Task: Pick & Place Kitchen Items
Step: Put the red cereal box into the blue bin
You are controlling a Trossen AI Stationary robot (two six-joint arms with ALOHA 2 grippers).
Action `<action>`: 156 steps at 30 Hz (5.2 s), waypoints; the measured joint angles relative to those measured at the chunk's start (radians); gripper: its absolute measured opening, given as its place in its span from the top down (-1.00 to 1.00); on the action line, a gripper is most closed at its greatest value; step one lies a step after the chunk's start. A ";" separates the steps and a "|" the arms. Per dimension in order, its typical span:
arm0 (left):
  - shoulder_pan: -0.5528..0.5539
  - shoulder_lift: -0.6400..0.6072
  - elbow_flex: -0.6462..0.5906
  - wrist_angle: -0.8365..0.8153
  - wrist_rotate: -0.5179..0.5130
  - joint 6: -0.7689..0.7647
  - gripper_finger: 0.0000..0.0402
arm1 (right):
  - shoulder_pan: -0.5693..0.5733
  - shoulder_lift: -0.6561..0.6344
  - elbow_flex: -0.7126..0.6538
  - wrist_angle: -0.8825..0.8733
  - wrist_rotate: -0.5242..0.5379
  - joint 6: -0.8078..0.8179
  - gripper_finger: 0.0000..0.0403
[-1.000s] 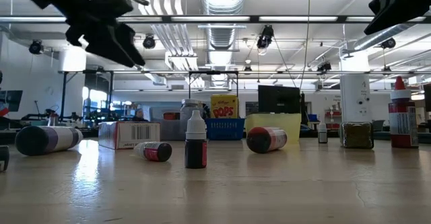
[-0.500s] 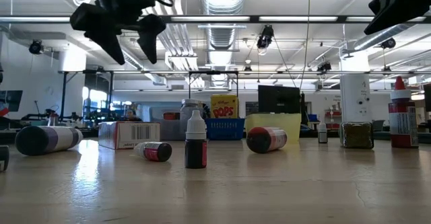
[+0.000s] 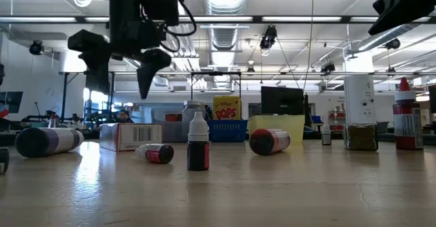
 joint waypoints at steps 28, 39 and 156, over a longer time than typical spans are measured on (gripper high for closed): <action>0.122 0.028 -0.203 0.225 0.069 0.250 -0.99 | 0.000 0.000 0.000 0.000 0.000 0.000 0.96; 0.120 0.028 -0.204 0.238 0.062 0.349 -0.99 | 0.000 0.000 0.000 0.000 0.000 0.000 0.96; 0.067 0.128 0.008 0.120 0.002 0.006 -0.84 | 0.000 0.000 0.000 0.000 0.000 0.000 0.96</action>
